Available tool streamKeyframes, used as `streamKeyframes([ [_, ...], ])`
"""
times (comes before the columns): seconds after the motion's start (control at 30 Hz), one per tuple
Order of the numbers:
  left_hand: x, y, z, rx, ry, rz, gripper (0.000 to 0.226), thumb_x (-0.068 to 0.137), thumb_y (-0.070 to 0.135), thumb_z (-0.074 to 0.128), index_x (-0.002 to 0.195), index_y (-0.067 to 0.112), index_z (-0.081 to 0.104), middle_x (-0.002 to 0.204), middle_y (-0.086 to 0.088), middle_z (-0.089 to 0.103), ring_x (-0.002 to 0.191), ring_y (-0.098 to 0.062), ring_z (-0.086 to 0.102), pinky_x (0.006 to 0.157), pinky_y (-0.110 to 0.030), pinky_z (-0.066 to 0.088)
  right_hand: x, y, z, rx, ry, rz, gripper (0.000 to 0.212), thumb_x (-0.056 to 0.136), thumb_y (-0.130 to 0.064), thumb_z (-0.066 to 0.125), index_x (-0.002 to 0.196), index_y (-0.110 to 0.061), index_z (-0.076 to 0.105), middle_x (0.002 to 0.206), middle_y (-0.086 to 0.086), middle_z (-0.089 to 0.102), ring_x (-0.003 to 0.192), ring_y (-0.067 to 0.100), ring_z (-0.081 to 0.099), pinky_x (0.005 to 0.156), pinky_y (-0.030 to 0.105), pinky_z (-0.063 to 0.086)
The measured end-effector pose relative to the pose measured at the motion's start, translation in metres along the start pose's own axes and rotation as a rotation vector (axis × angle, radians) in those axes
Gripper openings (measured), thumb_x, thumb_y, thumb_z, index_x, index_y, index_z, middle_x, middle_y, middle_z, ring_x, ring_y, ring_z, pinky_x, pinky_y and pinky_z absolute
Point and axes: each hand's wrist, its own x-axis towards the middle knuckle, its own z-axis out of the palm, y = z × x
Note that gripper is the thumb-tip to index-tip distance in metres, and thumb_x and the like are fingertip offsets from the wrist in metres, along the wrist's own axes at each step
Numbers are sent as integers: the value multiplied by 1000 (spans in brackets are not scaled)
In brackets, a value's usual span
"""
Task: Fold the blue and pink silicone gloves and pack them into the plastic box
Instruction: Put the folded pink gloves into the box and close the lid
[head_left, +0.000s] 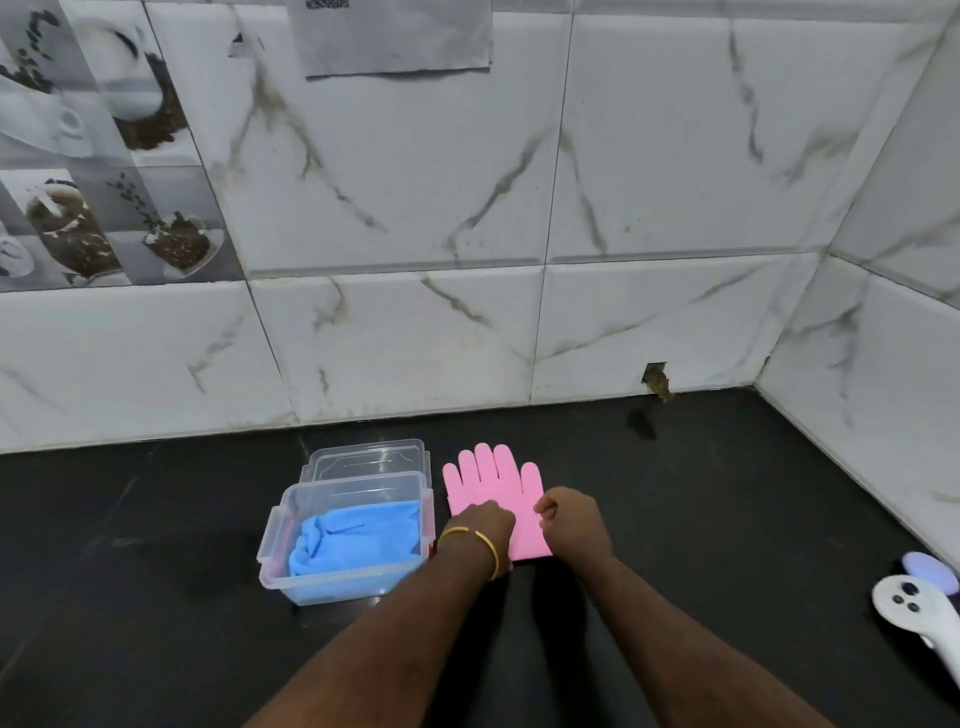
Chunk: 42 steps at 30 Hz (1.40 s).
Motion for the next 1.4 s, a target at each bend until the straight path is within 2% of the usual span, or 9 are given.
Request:
streamKeyframes([
  [0.23,17,1,25,63,119,26,37,94,30,53,128,17,51,129,-12,59,113,-28,59,101,-41,45,-21,19,12,311,88,261,24,73,-6,62,95,-11,56,95,9,61,82,24,63,70,33,56],
  [0.37,23,32,0,-121,534,-274,64,90,49,20,141,14,37,141,-10,40,127,-35,36,112,-54,17,-35,7,13,752,94,579,41,84,-25,62,117,-9,46,102,12,59,80,26,65,57,37,60],
  [0.47,23,36,-9,-97,457,-277,67,90,52,18,143,15,35,146,-8,38,131,-34,33,113,-54,16,-41,-6,13,974,36,672,49,87,-38,65,119,-3,53,97,14,64,70,26,64,55,38,60],
  [0.63,16,20,-15,150,396,-131,65,94,42,14,144,4,27,141,-20,37,124,-41,38,104,-56,30,-37,-33,12,1343,-179,670,56,89,-54,61,126,-14,53,120,10,60,98,33,64,83,43,57],
  [0.77,13,13,-54,136,350,38,38,93,38,36,117,13,50,114,-13,58,104,-35,56,81,-45,46,-20,-63,3,1472,-244,545,60,88,-64,54,128,-20,62,119,8,71,101,26,70,86,41,57],
  [0.87,11,12,-84,122,366,183,29,93,35,43,106,14,59,105,-9,70,96,-32,67,68,-32,40,-5,-85,-16,1533,-159,568,56,88,-58,59,115,-10,68,110,13,73,91,28,71,74,40,57],
  [1.1,-15,-5,-108,168,600,261,29,88,27,51,113,12,56,104,-14,70,93,-38,65,68,-38,44,8,-124,-45,1466,-25,549,28,85,-20,68,107,-3,68,104,17,73,86,31,70,66,35,55],
  [1.27,-57,-36,-114,-69,808,315,24,88,35,56,98,14,62,91,-11,68,85,-34,61,67,-36,42,11,-152,-53,1429,57,421,31,82,5,57,112,8,66,105,26,71,75,32,65,56,30,50],
  [1.4,-93,-55,-79,-318,1016,427,15,85,25,66,74,16,60,77,0,60,75,-21,55,68,-31,43,12,-180,-53,1394,-23,358,32,85,0,59,116,1,64,101,23,71,82,35,67,56,32,57],
])
